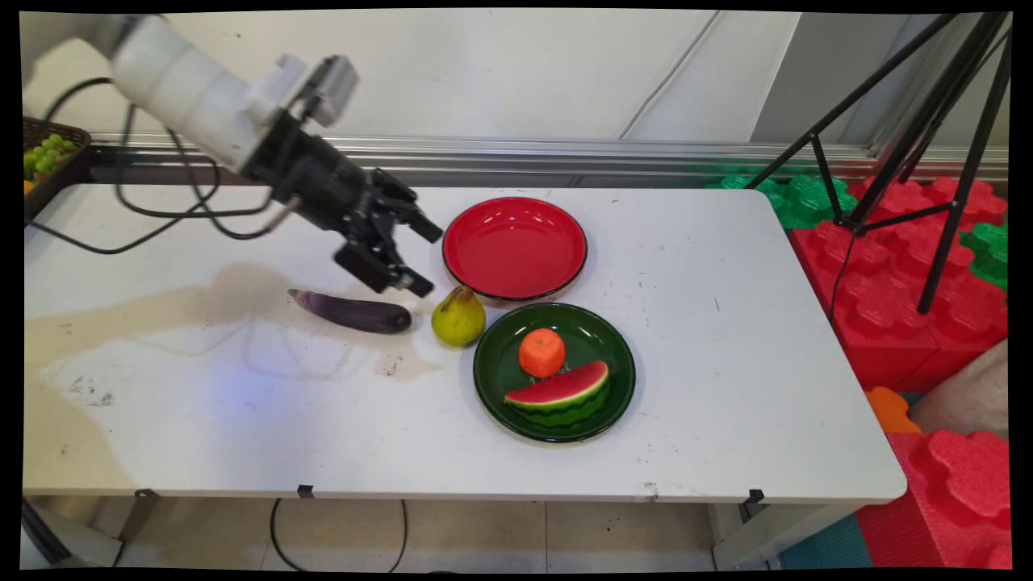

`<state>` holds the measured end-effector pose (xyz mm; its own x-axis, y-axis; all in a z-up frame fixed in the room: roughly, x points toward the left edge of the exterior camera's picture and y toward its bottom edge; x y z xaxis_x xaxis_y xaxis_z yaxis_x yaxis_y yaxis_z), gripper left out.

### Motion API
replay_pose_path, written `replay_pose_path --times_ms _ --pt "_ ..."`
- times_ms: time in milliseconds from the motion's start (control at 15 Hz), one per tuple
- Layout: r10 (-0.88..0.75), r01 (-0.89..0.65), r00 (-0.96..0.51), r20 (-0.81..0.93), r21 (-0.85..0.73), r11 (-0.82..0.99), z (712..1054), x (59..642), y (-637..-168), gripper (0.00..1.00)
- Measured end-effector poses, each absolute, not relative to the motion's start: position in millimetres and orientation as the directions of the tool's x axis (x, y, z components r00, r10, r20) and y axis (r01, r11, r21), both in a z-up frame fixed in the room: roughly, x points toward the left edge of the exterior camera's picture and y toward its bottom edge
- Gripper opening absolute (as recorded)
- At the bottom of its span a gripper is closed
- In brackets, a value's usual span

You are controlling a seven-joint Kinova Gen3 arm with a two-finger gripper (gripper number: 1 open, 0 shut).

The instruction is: Pick up the mandarin from the green plate

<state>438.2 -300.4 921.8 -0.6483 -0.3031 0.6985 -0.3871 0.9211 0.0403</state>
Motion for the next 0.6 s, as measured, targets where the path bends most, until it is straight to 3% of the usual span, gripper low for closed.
replay_pose_path --times_ms 600 --pt "-0.306 -0.360 -0.705 0.640 0.049 0.932 870.2 373.6 -351.1 1.00"
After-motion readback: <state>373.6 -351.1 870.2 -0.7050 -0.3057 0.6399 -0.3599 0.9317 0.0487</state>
